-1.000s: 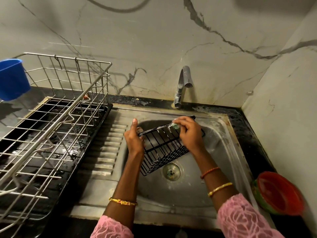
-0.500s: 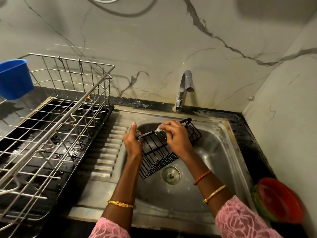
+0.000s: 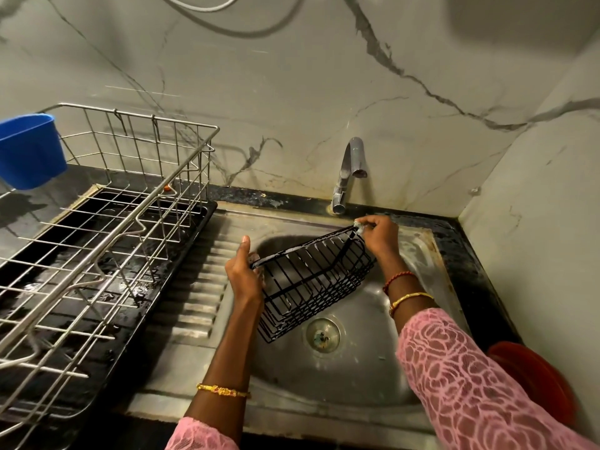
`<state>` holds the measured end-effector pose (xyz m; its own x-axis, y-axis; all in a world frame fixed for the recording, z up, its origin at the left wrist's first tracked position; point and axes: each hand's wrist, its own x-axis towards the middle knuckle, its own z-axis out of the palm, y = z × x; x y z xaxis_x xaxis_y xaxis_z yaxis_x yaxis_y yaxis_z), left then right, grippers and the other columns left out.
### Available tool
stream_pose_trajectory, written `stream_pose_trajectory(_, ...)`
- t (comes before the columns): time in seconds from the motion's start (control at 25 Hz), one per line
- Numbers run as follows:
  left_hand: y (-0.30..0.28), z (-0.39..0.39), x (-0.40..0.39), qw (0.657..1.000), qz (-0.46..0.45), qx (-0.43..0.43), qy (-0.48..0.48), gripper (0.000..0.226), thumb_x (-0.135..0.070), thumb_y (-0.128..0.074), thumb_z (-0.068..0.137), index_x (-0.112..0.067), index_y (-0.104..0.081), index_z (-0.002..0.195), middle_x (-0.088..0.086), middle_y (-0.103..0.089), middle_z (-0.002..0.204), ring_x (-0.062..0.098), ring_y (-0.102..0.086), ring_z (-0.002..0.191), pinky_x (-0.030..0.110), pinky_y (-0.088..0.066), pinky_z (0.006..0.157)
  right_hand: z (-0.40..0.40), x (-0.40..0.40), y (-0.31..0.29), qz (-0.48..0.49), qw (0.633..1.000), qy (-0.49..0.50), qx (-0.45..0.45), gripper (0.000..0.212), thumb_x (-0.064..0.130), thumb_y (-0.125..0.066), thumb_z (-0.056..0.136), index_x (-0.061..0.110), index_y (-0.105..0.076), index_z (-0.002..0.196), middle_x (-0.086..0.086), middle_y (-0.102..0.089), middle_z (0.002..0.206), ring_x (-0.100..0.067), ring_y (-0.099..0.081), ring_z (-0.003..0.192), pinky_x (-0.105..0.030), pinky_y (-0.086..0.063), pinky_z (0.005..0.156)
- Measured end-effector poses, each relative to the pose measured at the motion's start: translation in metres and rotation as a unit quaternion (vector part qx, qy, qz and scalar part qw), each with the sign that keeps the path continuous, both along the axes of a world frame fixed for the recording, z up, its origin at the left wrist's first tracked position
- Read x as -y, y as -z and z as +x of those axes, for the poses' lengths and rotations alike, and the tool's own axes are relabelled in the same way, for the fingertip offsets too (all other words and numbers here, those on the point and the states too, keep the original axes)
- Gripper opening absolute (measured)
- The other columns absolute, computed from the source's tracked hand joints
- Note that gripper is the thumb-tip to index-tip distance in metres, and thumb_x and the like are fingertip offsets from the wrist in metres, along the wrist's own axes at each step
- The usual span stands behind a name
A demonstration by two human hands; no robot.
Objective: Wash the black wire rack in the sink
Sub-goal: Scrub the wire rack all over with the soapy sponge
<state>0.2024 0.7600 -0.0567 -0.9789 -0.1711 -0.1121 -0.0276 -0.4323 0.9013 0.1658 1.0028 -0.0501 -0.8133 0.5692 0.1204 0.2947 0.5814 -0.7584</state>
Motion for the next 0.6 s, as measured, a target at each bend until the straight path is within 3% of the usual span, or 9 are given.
stream_pose_trajectory(0.28, -0.007, 0.004, -0.003, 1.000, -0.010, -0.015, -0.002, 0.066, -0.023, -0.040, 0.101, -0.015, -0.054, 0.036, -0.012, -0.042, 0.033, 0.002, -0.033, 0.026, 0.013, -0.024, 0.030, 0.007, 0.023, -0.003, 0.019, 0.997, -0.001, -0.070, 0.022, -0.006, -0.054, 0.086, 0.003, -0.069, 0.098, -0.014, -0.068, 0.105, -0.023, -0.063, 0.097, -0.015, -0.044, 0.076)
stream_pose_trajectory(0.36, -0.011, 0.005, -0.005, 1.000, -0.008, -0.017, -0.005, 0.067, -0.021, -0.039, 0.101, -0.013, -0.054, 0.036, -0.011, -0.044, 0.033, 0.001, -0.036, 0.027, 0.012, -0.027, 0.031, 0.017, 0.041, -0.004, 0.040, 0.995, -0.041, -0.081, 0.022, -0.008, -0.054, 0.085, 0.002, -0.068, 0.099, -0.012, -0.066, 0.107, -0.022, -0.062, 0.098, -0.009, -0.044, 0.076)
stream_pose_trajectory(0.44, -0.010, 0.006, -0.007, 1.000, -0.006, -0.010, -0.010, 0.065, -0.021, -0.039, 0.101, -0.016, -0.063, 0.040, -0.009, -0.044, 0.033, 0.000, -0.039, 0.029, 0.012, -0.028, 0.032, 0.029, 0.059, -0.004, 0.061, 0.989, -0.103, -0.091, 0.024, -0.010, -0.053, 0.085, 0.003, -0.068, 0.100, -0.011, -0.065, 0.109, -0.020, -0.061, 0.100, -0.018, -0.049, 0.085)
stream_pose_trajectory(0.52, -0.008, 0.006, -0.008, 1.000, -0.012, -0.008, -0.018, 0.049, -0.023, -0.040, 0.101, -0.017, -0.068, 0.061, 0.000, -0.041, 0.035, 0.001, -0.041, 0.033, 0.015, -0.031, 0.036, 0.044, 0.080, -0.004, 0.066, 0.981, -0.157, -0.097, 0.026, -0.009, -0.052, 0.086, 0.005, -0.067, 0.102, -0.009, -0.064, 0.111, -0.017, -0.059, 0.101, -0.026, -0.051, 0.090)
stream_pose_trajectory(0.6, -0.004, 0.004, -0.008, 1.000, -0.017, -0.007, -0.017, 0.055, -0.026, -0.039, 0.101, -0.027, -0.070, 0.055, 0.001, -0.042, 0.037, 0.002, -0.039, 0.034, 0.017, -0.029, 0.037, 0.060, 0.102, -0.005, 0.066, 0.968, -0.217, -0.111, 0.027, -0.008, -0.052, 0.086, 0.008, -0.067, 0.102, -0.007, -0.064, 0.111, -0.013, -0.058, 0.102, -0.023, -0.051, 0.091)
